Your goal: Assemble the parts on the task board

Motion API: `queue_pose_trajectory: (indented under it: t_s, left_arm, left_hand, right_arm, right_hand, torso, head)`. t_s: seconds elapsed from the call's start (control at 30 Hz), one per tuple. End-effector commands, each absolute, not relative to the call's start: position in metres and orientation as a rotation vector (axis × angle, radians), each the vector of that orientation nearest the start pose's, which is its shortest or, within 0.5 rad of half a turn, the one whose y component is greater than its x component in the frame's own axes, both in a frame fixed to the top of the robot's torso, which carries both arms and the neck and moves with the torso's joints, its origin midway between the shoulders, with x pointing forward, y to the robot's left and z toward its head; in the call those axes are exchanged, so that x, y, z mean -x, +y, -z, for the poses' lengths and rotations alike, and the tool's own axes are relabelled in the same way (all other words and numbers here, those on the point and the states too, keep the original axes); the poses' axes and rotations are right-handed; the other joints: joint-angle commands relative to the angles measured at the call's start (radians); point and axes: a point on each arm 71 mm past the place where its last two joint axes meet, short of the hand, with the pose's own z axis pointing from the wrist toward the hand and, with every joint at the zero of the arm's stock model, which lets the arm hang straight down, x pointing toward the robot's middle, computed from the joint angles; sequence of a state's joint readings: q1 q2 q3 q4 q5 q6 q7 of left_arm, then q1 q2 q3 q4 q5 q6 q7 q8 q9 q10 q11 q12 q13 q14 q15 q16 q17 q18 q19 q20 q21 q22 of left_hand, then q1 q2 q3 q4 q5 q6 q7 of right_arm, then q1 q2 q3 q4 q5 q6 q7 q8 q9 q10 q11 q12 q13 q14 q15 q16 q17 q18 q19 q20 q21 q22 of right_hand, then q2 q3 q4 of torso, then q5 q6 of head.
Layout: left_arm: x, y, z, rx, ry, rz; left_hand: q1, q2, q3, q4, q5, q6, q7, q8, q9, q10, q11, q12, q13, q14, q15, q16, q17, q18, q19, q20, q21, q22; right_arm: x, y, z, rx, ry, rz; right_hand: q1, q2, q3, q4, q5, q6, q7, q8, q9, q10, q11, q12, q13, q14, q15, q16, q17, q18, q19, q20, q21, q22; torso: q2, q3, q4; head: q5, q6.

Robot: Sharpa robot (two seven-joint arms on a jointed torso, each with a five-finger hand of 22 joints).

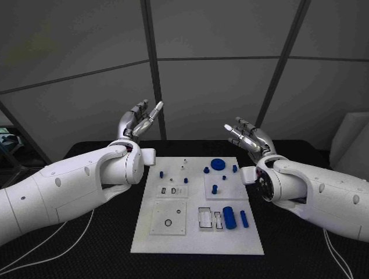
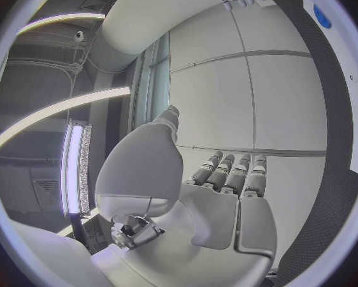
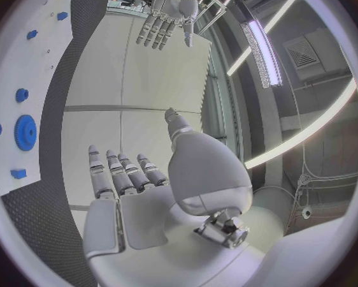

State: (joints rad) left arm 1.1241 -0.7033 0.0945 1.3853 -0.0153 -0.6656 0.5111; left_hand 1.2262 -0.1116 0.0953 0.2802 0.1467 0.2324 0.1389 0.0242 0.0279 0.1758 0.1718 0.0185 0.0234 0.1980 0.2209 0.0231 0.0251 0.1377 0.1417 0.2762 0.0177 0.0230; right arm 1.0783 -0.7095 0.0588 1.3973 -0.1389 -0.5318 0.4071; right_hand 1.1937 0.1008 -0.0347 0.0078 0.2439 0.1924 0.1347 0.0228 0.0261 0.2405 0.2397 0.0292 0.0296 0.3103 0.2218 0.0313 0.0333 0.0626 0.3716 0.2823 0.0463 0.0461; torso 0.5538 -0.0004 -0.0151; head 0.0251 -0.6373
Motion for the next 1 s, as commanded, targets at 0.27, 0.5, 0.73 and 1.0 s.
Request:
queue_pose_trajectory:
  t_s: [0.27, 0.5, 0.73, 1.0]
  left_arm:
    - [-0.521, 0.214, 0.171, 1.12, 1.119, 1.384]
    - [-0.516, 0.218, 0.168, 1.081, 1.127, 1.409]
    - [-0.507, 0.22, 0.164, 1.066, 1.162, 1.447]
    - [-0.489, 0.218, 0.158, 1.04, 1.223, 1.51]
  left_hand:
    - [0.09, 0.047, -0.021, 0.004, 0.002, 0.112, 0.117, 0.02, 0.012, 0.131, 0.06, 0.02, 0.013, 0.211, 0.031, 0.034, 0.021, -0.029, 0.186, 0.016, 0.068, 0.033]
    - [0.151, 0.08, -0.037, -0.039, -0.005, 0.367, 0.122, 0.067, 0.033, 0.497, 0.071, 0.088, 0.038, 0.593, -0.014, 0.107, 0.048, 0.02, 0.559, 0.011, 0.198, 0.086]
    - [0.192, 0.111, -0.055, -0.088, -0.003, 0.61, 0.104, 0.115, 0.043, 0.706, 0.027, 0.131, 0.043, 0.783, -0.067, 0.149, 0.073, 0.047, 0.736, -0.016, 0.267, 0.102]
    - [0.209, 0.134, -0.056, -0.114, -0.003, 0.694, 0.08, 0.119, 0.039, 0.83, -0.008, 0.142, 0.049, 0.932, -0.112, 0.166, 0.125, 0.047, 0.862, -0.061, 0.304, 0.108]
  right_arm:
    - [-0.514, -0.192, 0.2, -0.574, 1.476, -1.317]
    - [-0.516, -0.2, 0.197, -0.437, 1.476, -1.237]
    - [-0.522, -0.203, 0.179, -0.226, 1.46, -1.114]
    - [-0.523, -0.2, 0.156, 0.027, 1.46, -0.95]
  right_hand:
    - [0.19, 0.022, 0.036, -0.119, -0.025, 0.529, 0.106, 0.08, 0.039, 0.637, -0.032, 0.08, 0.033, 0.614, -0.042, 0.07, 0.03, 0.117, 0.382, 0.008, 0.109, 0.033]
    - [0.199, 0.016, 0.066, -0.147, -0.026, 0.714, 0.08, 0.086, 0.041, 0.775, -0.07, 0.076, 0.034, 0.752, -0.082, 0.078, 0.032, 0.125, 0.476, -0.02, 0.141, 0.032]
    - [0.177, -0.002, 0.11, -0.164, -0.021, 0.795, 0.061, 0.077, 0.041, 0.881, -0.098, 0.05, 0.034, 0.873, -0.122, 0.082, 0.036, 0.124, 0.575, -0.062, 0.174, 0.033]
    - [0.161, -0.03, 0.162, -0.186, 0.003, 0.86, 0.041, 0.072, 0.043, 0.981, -0.13, 0.041, 0.037, 0.997, -0.165, 0.105, 0.061, 0.124, 0.681, -0.11, 0.225, 0.048]
  torso:
    - [0.01, 0.0047, -0.0147]
    - [0.018, 0.0043, -0.0109]
    - [0.04, 0.0042, 0.0025]
    - [0.083, -0.0003, 0.0219]
  head:
    - [-0.002, -0.017]
    - [-0.005, -0.021]
    - [-0.013, -0.018]
    - [-0.034, -0.004]
